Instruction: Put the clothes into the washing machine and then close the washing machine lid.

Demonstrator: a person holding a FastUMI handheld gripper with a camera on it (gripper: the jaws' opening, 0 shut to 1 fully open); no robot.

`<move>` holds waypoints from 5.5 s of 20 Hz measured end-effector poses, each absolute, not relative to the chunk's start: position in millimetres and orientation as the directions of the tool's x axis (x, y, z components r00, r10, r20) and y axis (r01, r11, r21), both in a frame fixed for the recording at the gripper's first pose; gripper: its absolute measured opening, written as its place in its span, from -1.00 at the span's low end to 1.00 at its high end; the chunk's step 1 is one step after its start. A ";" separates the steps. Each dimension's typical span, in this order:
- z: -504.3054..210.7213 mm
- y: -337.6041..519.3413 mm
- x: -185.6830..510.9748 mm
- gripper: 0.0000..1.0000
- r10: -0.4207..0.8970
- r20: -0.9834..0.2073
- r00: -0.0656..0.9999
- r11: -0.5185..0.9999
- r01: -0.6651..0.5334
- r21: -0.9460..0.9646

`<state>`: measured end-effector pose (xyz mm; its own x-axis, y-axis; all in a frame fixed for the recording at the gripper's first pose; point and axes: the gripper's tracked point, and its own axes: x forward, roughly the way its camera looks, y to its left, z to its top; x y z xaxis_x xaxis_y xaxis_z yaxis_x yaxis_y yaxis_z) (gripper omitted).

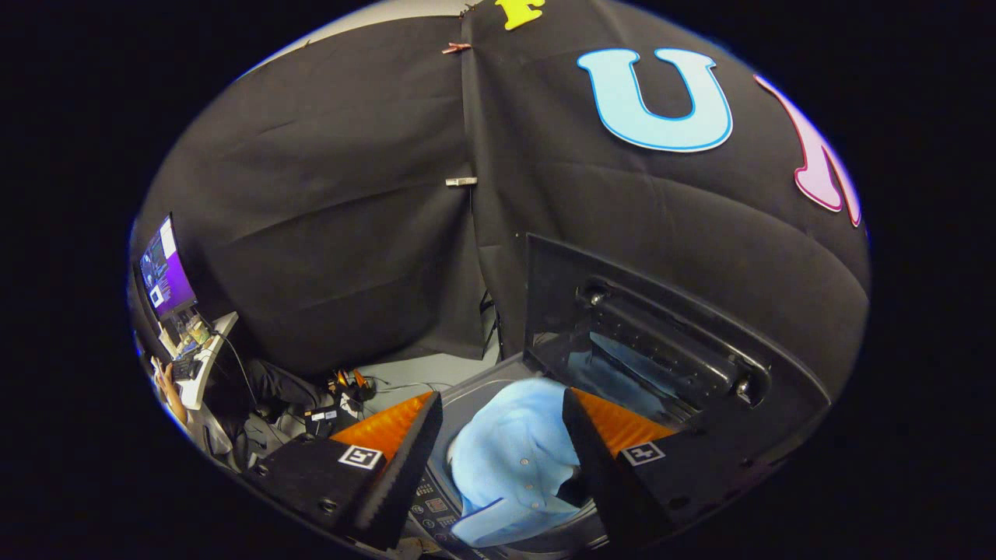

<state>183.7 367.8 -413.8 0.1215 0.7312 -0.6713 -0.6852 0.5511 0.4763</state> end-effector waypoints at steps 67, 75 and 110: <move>-446.6 218.1 353.4 0.97 0.152 -0.768 0.623 0.987 -0.058 0.149; -439.0 219.9 361.7 0.97 0.191 -0.708 0.680 0.981 -0.100 0.168; -316.4 176.0 429.3 0.95 0.140 -0.005 0.990 0.984 -0.139 0.109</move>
<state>429.3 176.0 -316.4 0.9901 0.1405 -0.0049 -0.1391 0.9843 0.1087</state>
